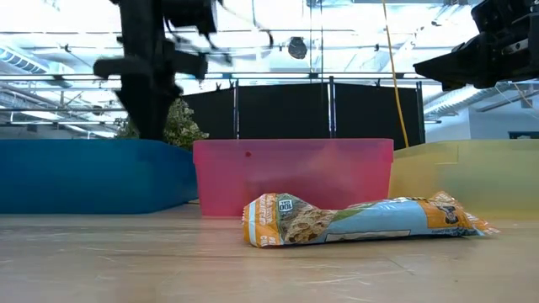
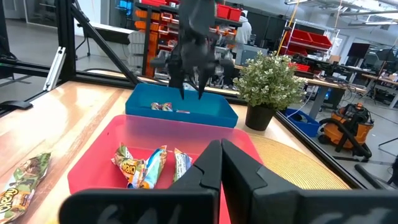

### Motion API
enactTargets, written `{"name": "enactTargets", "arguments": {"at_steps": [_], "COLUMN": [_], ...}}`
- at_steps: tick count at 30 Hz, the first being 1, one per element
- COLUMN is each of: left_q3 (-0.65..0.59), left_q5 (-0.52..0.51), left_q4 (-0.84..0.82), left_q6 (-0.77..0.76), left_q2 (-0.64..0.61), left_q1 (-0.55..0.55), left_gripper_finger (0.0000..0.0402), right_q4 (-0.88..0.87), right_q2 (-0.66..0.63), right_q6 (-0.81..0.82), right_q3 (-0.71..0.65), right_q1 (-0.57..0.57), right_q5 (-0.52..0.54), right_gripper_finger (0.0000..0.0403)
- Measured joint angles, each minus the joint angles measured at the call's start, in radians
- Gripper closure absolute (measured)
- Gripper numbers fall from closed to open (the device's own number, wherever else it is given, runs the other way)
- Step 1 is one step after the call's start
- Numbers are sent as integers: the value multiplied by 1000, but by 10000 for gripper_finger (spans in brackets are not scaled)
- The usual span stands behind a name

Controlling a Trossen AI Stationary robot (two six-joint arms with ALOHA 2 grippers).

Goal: Pick and place Granola Bars by type
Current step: Put the yellow granola bar into the red bin

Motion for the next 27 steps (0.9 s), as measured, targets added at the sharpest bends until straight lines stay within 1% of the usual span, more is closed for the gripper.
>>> {"name": "enactTargets", "arguments": {"at_steps": [2, 4, 6, 9, 12, 14, 16, 20, 22, 25, 27], "left_q3": [35, 45, 31, -26, -130, -214, -291, -465, -560, -673, -722], "left_q5": [-76, -144, -196, -251, -256, -219, -176, -119, -37, 149, 240], "left_q4": [-27, 8, 75, 259, 512, 656, 769, 902, 1020, 1235, 1291], "left_q6": [-53, -95, -130, -154, -149, -152, -143, -41, 25, 103, 144], "left_q2": [-43, -111, -194, -352, -502, -584, -648, -753, -796, -829, -838], "left_q1": [-32, -71, -114, -182, -234, -249, -251, -255, -241, -194, -160], "left_gripper_finger": [220, 235, 260, 308, 365, 392, 392, 396, 396, 396, 398], "right_q4": [0, -1, 0, -1, 0, 0, 0, 9, 14, 30, 41], "right_q2": [0, 0, 0, 0, 0, 0, 0, 0, 0, 9, 18], "right_q6": [0, 0, 1, 4, 16, 18, 18, 19, 19, 19, 19], "right_q3": [0, 0, 0, 0, 0, 0, 0, 0, 0, 0, 0], "right_q1": [0, 0, 0, 0, 0, 0, 0, 0, 0, 0, 0], "right_q5": [0, 0, 0, -1, -1, -1, -1, -1, -1, -1, -1], "right_gripper_finger": [403, 403, 403, 403, 403, 403, 403, 403, 403, 403, 403]}}
